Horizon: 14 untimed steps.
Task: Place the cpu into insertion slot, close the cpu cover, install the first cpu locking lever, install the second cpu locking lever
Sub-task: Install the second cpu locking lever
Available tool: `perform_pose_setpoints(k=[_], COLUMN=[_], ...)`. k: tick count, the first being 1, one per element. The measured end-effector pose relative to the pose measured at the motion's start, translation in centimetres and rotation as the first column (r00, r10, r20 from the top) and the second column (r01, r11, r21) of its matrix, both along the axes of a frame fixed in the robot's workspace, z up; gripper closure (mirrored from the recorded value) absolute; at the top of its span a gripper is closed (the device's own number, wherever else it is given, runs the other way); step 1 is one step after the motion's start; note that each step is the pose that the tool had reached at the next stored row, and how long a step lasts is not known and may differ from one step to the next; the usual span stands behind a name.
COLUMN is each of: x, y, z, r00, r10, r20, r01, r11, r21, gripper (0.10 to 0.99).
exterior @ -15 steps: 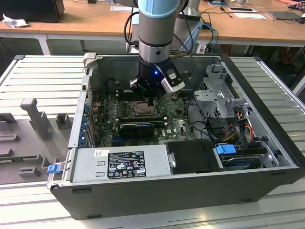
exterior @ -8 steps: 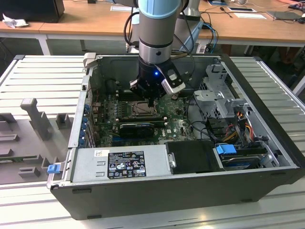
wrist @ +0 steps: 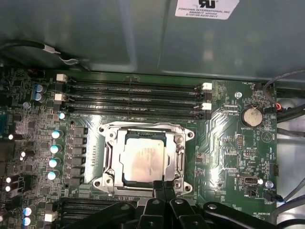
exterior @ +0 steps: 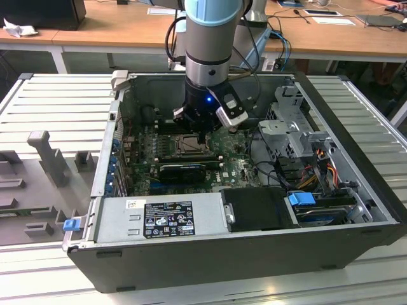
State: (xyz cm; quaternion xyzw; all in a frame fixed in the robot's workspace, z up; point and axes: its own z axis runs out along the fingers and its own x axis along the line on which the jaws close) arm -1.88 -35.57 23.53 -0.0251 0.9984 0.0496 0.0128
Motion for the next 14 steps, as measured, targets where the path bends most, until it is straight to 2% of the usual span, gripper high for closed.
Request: perform_pose_setpoints(k=[14], x=[0.00], y=[-1.11], z=[0.00], r00=[1.0000], r10=[0.000], r20=[-0.0001], r01=[0.000], r11=[1.0000], r21=[0.000], gripper=[0.980])
